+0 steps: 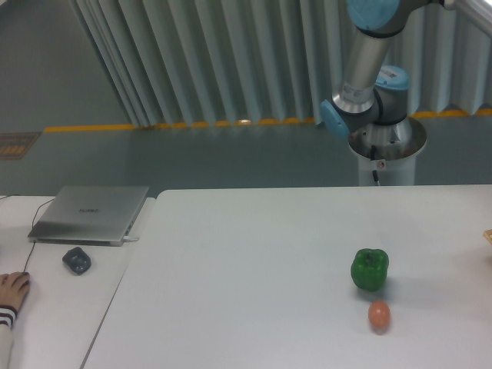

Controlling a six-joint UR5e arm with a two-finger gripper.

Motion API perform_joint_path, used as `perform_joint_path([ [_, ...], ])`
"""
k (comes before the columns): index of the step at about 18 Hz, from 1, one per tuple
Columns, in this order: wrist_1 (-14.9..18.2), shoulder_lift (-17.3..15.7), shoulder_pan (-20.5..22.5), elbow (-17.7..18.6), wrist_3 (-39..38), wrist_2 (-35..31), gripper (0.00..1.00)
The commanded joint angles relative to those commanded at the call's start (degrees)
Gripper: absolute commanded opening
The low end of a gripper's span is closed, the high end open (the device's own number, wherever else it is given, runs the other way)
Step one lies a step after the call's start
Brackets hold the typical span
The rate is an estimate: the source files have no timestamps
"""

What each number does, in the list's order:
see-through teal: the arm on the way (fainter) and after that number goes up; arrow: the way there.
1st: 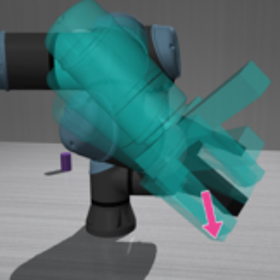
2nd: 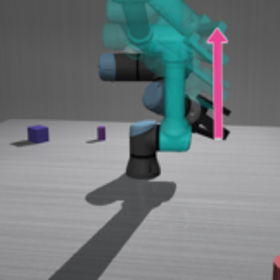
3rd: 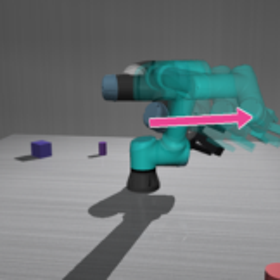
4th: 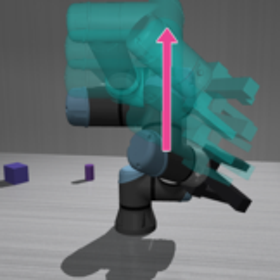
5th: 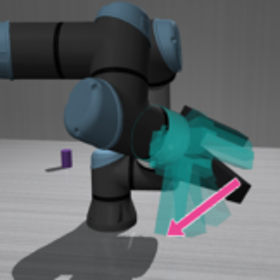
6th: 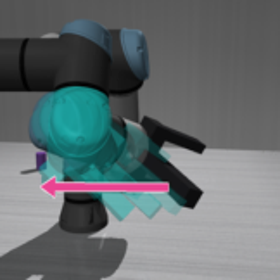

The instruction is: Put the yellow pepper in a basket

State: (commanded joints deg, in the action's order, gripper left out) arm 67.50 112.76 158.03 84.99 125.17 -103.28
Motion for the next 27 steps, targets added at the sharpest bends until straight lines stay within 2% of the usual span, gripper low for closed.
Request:
perform_joint_path([
  [9,0.09,-0.97,-7.2,0.35,-12.75,0.97,1.0],
  [11,0.09,-0.97,-8.35,0.26,-17.3,2.54,1.0],
  [15,0.7,-1.84,-8.44,-0.09,-22.41,10.09,1.0],
  [16,1.23,-2.02,-9.05,-0.09,-25.12,11.85,1.0],
  [18,6.91,-3.07,-9.06,-1.22,-26.64,12.13,1.0],
  [20,10.97,-3.16,-9.06,-2.11,-27.51,12.22,1.0],
  [22,11.77,-3.78,-9.67,-2.2,-32.6,13.18,1.0],
  [27,12.39,-4.04,-11.08,-1.67,-35.07,13.98,1.0],
])
